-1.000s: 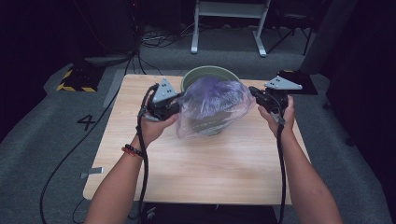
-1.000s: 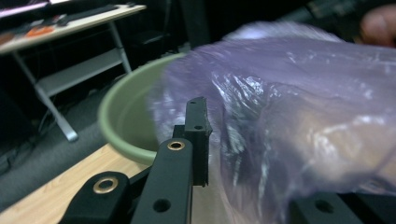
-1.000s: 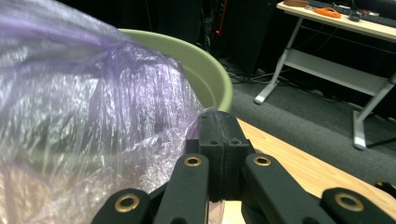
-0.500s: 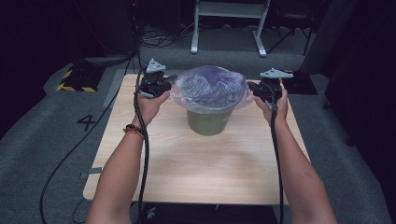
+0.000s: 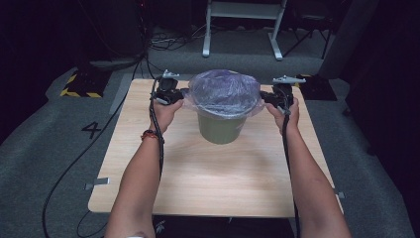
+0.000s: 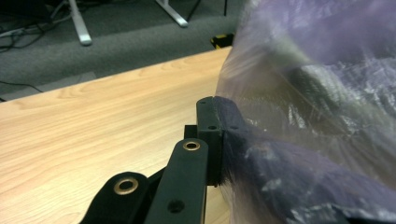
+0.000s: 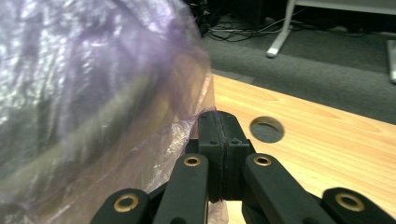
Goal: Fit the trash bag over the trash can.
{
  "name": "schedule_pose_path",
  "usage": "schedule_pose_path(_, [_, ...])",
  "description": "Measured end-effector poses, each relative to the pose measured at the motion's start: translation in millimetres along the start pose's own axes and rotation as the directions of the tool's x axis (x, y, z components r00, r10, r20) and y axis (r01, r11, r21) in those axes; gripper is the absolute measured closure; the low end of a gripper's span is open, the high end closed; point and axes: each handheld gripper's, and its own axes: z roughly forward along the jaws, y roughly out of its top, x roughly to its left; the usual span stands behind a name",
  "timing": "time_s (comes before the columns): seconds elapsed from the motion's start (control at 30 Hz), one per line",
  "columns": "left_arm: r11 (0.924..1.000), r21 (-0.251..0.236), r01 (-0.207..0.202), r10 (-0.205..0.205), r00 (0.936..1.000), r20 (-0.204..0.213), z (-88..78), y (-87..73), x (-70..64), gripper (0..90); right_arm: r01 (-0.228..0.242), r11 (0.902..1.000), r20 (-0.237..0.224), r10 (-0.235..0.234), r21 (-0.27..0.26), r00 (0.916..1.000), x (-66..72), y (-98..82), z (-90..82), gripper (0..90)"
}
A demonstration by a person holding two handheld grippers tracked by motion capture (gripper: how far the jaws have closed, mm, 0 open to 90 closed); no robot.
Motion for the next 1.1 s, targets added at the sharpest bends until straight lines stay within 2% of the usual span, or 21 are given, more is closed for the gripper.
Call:
schedule_pose_path(0.17, [0.9993, 0.021, -0.032, 0.031, 0.9992, 0.027, 7.5, 0.3, -8.6, 89.3, 0.014, 0.9999, -0.028, -0.014, 0.005, 0.9995, 3.6, -3.4, 4.9, 90.0])
schedule_pose_path(0.27, [0.9993, 0.032, -0.021, 0.020, 0.9989, 0.043, 10.2, -1.8, -9.7, 89.2, 0.025, 0.9997, -0.044, -0.025, 0.007, 0.9987, 4.9, -6.6, 5.8, 90.0])
schedule_pose_path(0.33, [0.9987, 0.036, -0.037, 0.036, 0.9984, 0.043, 12.2, -5.3, -10.4, 89.5, 0.027, 0.9996, -0.060, -0.026, 0.010, 0.9979, 5.6, -9.8, 7.1, 90.0])
schedule_pose_path(0.43, [0.9983, 0.052, -0.025, 0.021, 0.9972, 0.072, 16.4, -13.1, -8.4, 89.5, 0.044, 0.9990, -0.093, -0.043, 0.011, 0.9948, 9.2, -14.6, 9.4, 90.0])
schedule_pose_path(0.5, [0.9981, 0.058, -0.023, 0.019, 0.9969, 0.076, 18.1, -18.1, -8.4, 89.6, 0.055, 0.9984, -0.095, -0.053, 0.014, 0.9940, 12.3, -17.6, 10.8, 90.0])
schedule_pose_path(0.67, [0.9972, 0.063, -0.040, 0.034, 0.9949, 0.094, 17.5, -25.7, -9.0, 89.6, 0.040, 0.9992, -0.137, -0.039, 0.005, 0.9897, 9.3, -26.4, 10.7, 90.0])
schedule_pose_path(0.73, [0.9969, 0.059, -0.052, 0.045, 0.9927, 0.112, 15.3, -28.4, -8.2, 89.7, 0.060, 0.9981, -0.152, -0.057, 0.014, 0.9867, 10.3, -29.2, 9.0, 90.0])
schedule_pose_path(0.8, [0.9969, 0.063, -0.046, 0.038, 0.9923, 0.118, 13.2, -29.9, -8.2, 89.0, 0.074, 0.9971, -0.160, -0.070, 0.016, 0.9847, 10.9, -30.1, 6.9, 90.0])
schedule_pose_path(0.83, [0.9971, 0.061, -0.046, 0.039, 0.9939, 0.103, 11.5, -30.3, -8.9, 86.0, 0.082, 0.9965, -0.155, -0.078, 0.018, 0.9848, 11.8, -30.2, 5.5, 90.0])
schedule_pose_path(0.87, [0.9972, 0.061, -0.044, 0.039, 0.9955, 0.086, 9.4, -30.2, -8.8, 77.8, 0.089, 0.9958, -0.142, -0.086, 0.020, 0.9862, 13.2, -29.8, 3.1, 88.4])
schedule_pose_path(0.93, [0.9991, 0.034, -0.027, 0.024, 0.9956, 0.090, 1.9, -31.2, -7.7, 68.7, 0.100, 0.9950, -0.134, -0.098, 0.008, 0.9861, 13.8, -28.5, -3.3, 86.4])
schedule_pose_path(0.97, [0.9991, 0.016, -0.038, 0.037, 0.9967, 0.072, -3.7, -31.6, -8.0, 64.1, 0.102, 0.9948, -0.126, -0.101, 0.001, 0.9869, 13.3, -27.8, -6.2, 84.7])
schedule_pose_path(1.0, [0.9990, 0.009, -0.043, 0.042, 0.9974, 0.059, -7.1, -31.7, -8.6, 55.9, 0.105, 0.9945, -0.105, -0.105, -0.008, 0.9889, 12.0, -26.5, -11.2, 84.1])
schedule_pose_path(1.1, [0.9977, -0.040, -0.055, 0.057, 0.9974, 0.043, -22.8, -32.1, -8.8, 43.5, 0.117, 0.9928, -0.062, -0.118, -0.028, 0.9911, 8.2, -22.9, -22.6, 78.5])
